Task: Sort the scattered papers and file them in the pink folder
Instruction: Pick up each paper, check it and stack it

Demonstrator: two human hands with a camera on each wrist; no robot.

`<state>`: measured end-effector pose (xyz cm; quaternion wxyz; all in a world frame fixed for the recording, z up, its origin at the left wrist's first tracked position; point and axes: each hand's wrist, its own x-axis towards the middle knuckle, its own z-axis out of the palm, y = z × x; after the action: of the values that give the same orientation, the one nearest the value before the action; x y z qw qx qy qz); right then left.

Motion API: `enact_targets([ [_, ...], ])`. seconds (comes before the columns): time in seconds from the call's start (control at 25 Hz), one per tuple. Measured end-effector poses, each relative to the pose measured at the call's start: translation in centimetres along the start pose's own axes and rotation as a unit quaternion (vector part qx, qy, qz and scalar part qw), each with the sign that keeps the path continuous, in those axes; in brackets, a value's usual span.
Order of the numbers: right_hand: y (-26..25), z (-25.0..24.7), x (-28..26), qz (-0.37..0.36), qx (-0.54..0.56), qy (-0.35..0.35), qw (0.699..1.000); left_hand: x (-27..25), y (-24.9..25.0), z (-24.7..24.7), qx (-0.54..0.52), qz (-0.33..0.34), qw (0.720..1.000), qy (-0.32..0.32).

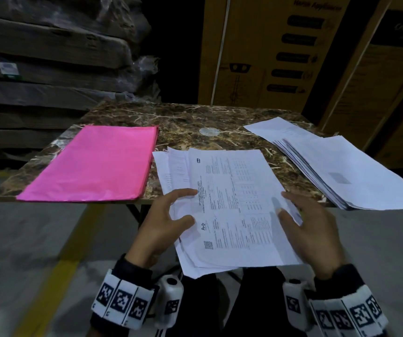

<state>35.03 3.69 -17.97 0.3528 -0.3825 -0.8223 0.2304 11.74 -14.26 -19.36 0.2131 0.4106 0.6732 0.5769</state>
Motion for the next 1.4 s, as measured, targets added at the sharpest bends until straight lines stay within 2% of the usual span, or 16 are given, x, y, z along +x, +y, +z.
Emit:
enact_targets([
  [0.12, 0.3, 0.1, -1.6, 0.050, 0.071, -0.045, 0.995, -0.2, -0.5, 0.3, -0.018, -0.013, 0.999, -0.034],
  [0.24, 0.6, 0.4, -2.1, 0.067, 0.158, -0.054, 0.984, -0.6, -0.9, 0.9, -0.027, -0.014, 0.999, -0.019],
  [0.36, 0.4, 0.4, -1.9, 0.075, 0.238, -0.096, 0.964, -0.5, -0.9, 0.9, 0.009, -0.002, 1.000, -0.030],
  [0.48, -0.4, 0.1, -1.1, 0.037, 0.238, -0.107, 0.965, -0.2, 0.0, 0.4, 0.052, 0.029, 0.997, -0.041],
  [0.56, -1.5, -0.5, -0.1, 0.008, 0.240, -0.083, 0.967, 0.4, 1.6, 0.1, 0.063, 0.065, 0.996, -0.025],
  [0.72, -4.1, -2.0, 2.5, -0.099, 0.235, 0.027, 0.967, 2.4, 5.8, -0.3, 0.027, 0.182, 0.981, 0.064],
  [0.8, -4.6, -2.0, 3.8, -0.136, 0.234, 0.055, 0.961, 3.7, 7.3, -0.3, 0.017, 0.224, 0.970, 0.097],
  [0.92, -4.5, -0.4, 5.4, -0.114, 0.226, 0.018, 0.967, 5.6, 7.5, 0.1, 0.044, 0.236, 0.965, 0.102],
  [1.0, -4.6, 0.6, 5.8, -0.103, 0.226, 0.017, 0.969, 6.1, 7.2, 0.7, 0.058, 0.245, 0.962, 0.104],
  [1.08, -5.3, 0.7, 6.0, -0.132, 0.213, 0.051, 0.967, 6.0, 7.6, 1.3, 0.072, 0.274, 0.952, 0.114],
  [1.2, -6.6, 0.1, 6.5, -0.219, 0.189, 0.105, 0.951, 6.2, 8.5, 1.7, 0.094, 0.342, 0.924, 0.142],
  [1.28, -6.6, 0.3, 6.8, -0.246, 0.177, 0.099, 0.948, 6.8, 8.6, 1.7, 0.106, 0.368, 0.910, 0.156],
  [1.4, -5.3, 1.6, 7.0, -0.226, 0.160, 0.053, 0.959, 7.7, 7.4, 1.9, 0.097, 0.347, 0.923, 0.134],
])
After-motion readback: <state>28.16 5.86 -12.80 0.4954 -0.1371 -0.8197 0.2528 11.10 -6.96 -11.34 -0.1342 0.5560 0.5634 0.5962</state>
